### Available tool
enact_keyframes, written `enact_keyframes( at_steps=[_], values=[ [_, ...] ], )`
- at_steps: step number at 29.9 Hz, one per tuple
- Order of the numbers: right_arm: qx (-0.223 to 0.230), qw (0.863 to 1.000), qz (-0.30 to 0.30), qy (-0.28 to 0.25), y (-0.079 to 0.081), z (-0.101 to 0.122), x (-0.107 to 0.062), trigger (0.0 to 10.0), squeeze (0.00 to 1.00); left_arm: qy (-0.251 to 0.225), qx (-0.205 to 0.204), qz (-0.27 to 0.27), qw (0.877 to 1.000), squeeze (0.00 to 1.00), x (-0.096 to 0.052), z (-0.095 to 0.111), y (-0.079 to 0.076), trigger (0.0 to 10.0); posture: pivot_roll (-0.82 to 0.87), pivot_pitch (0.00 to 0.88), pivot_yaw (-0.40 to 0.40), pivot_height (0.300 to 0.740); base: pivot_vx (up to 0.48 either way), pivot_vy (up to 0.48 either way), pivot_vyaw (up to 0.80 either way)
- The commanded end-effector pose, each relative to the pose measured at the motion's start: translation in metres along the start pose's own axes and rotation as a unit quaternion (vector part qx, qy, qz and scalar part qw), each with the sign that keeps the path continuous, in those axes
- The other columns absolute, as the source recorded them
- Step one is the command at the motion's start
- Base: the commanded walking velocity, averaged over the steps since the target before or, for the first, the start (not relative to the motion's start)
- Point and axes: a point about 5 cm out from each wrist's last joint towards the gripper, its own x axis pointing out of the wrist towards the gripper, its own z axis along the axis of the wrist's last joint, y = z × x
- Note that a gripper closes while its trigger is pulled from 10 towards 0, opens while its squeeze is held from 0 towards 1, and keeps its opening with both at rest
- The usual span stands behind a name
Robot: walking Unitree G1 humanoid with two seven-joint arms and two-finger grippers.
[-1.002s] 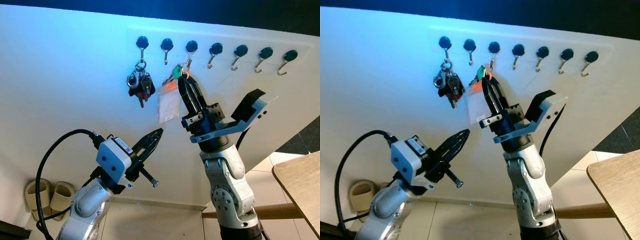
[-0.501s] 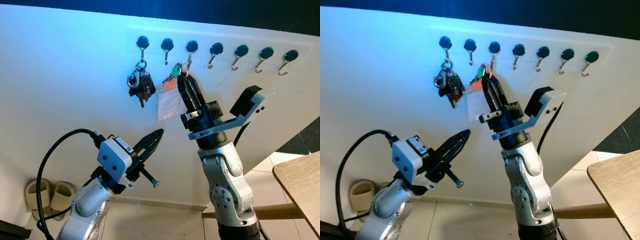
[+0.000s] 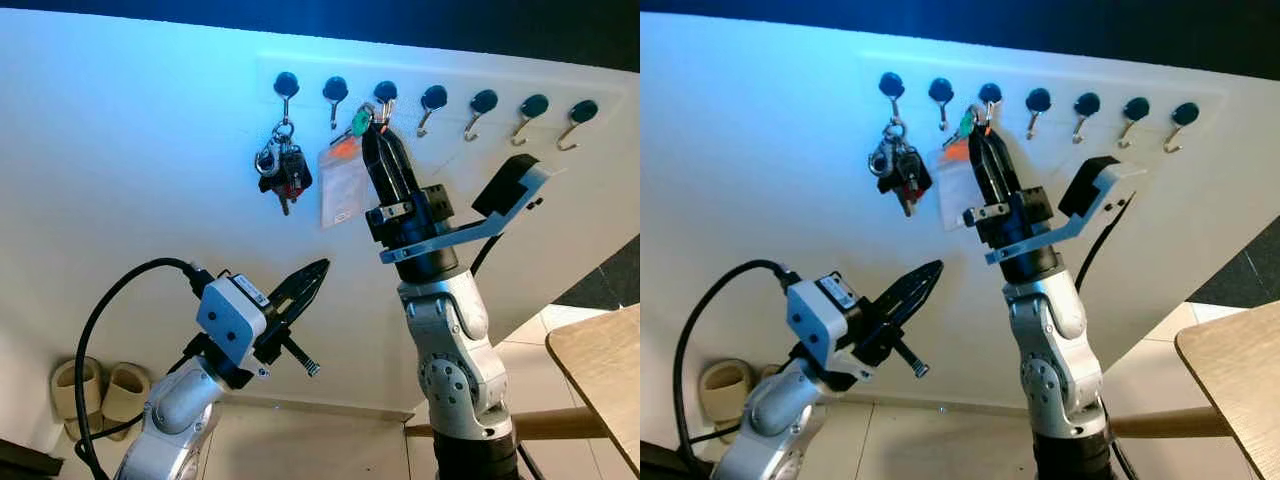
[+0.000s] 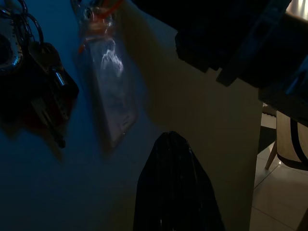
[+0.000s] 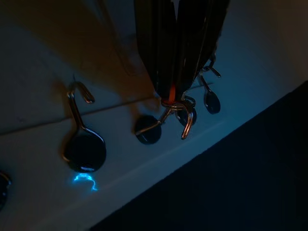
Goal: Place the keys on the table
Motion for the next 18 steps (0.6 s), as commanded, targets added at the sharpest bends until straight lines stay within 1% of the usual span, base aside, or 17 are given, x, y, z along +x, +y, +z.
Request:
enact_keyframes(
  at_steps=[1, 4, 6, 7, 8, 9, 12, 13, 15, 16, 18],
  values=[
    [-0.002, 1.000, 0.010, -0.010, 0.004, 0.005, 0.001, 10.0, 0.00, -0.004, 0.001, -0.011, 1.000, 0.00, 0.000, 0.004, -0.004, 10.0, 0.08, 0.160, -0.065, 0.740, 0.000, 0.000, 0.00],
    [-0.002, 1.000, 0.014, -0.008, 0.006, 0.006, 0.000, 10.0, 0.00, -0.004, 0.002, -0.011, 1.000, 0.00, 0.000, 0.004, -0.004, 10.0, 0.08, 0.160, -0.065, 0.740, 0.000, 0.000, 0.00],
    [0.000, 1.000, 0.014, 0.004, 0.006, 0.002, -0.005, 10.0, 0.00, -0.003, 0.002, -0.011, 1.000, 0.00, 0.000, 0.004, -0.004, 10.0, 0.07, 0.161, -0.065, 0.740, 0.000, 0.000, 0.00],
    [0.000, 1.000, 0.014, 0.004, 0.006, 0.002, -0.005, 10.0, 0.00, -0.003, 0.002, -0.011, 1.000, 0.00, 0.000, 0.004, -0.004, 10.0, 0.07, 0.161, -0.065, 0.740, 0.000, 0.000, 0.00],
    [0.000, 1.000, 0.011, 0.017, 0.006, -0.002, -0.010, 10.0, 0.00, -0.003, 0.002, -0.011, 1.000, 0.00, 0.000, 0.004, -0.004, 10.0, 0.07, 0.162, -0.064, 0.740, 0.000, 0.000, 0.00],
    [0.000, 1.000, 0.011, 0.017, 0.006, -0.002, -0.010, 10.0, 0.00, -0.003, 0.002, -0.011, 1.000, 0.00, 0.000, 0.004, -0.004, 10.0, 0.07, 0.162, -0.064, 0.740, 0.000, 0.000, 0.00],
    [0.001, 0.998, 0.000, 0.057, 0.004, -0.015, -0.024, 10.0, 0.00, -0.002, 0.002, -0.012, 1.000, 0.00, 0.000, 0.003, -0.004, 10.0, 0.07, 0.163, -0.060, 0.740, 0.000, 0.000, 0.00],
    [0.001, 0.998, 0.000, 0.057, 0.004, -0.015, -0.024, 10.0, 0.00, -0.002, 0.002, -0.012, 1.000, 0.00, 0.000, 0.003, -0.004, 10.0, 0.07, 0.163, -0.060, 0.740, 0.000, 0.000, 0.00],
    [0.001, 0.996, -0.015, 0.089, -0.001, -0.025, -0.034, 10.0, 0.00, -0.001, 0.002, -0.014, 1.000, 0.00, 0.000, 0.003, -0.004, 10.0, 0.07, 0.164, -0.059, 0.740, 0.000, 0.000, 0.00],
    [0.001, 0.996, -0.015, 0.089, -0.001, -0.025, -0.034, 10.0, 0.00, -0.001, 0.002, -0.014, 1.000, 0.00, 0.000, 0.003, -0.004, 10.0, 0.07, 0.164, -0.059, 0.740, 0.000, 0.000, 0.00],
    [-0.002, 0.994, -0.030, 0.109, -0.006, -0.030, -0.040, 10.0, 0.00, 0.000, 0.002, -0.016, 1.000, 0.00, 0.000, 0.002, -0.004, 10.0, 0.07, 0.165, -0.058, 0.740, 0.000, 0.000, 0.00]
  ],
)
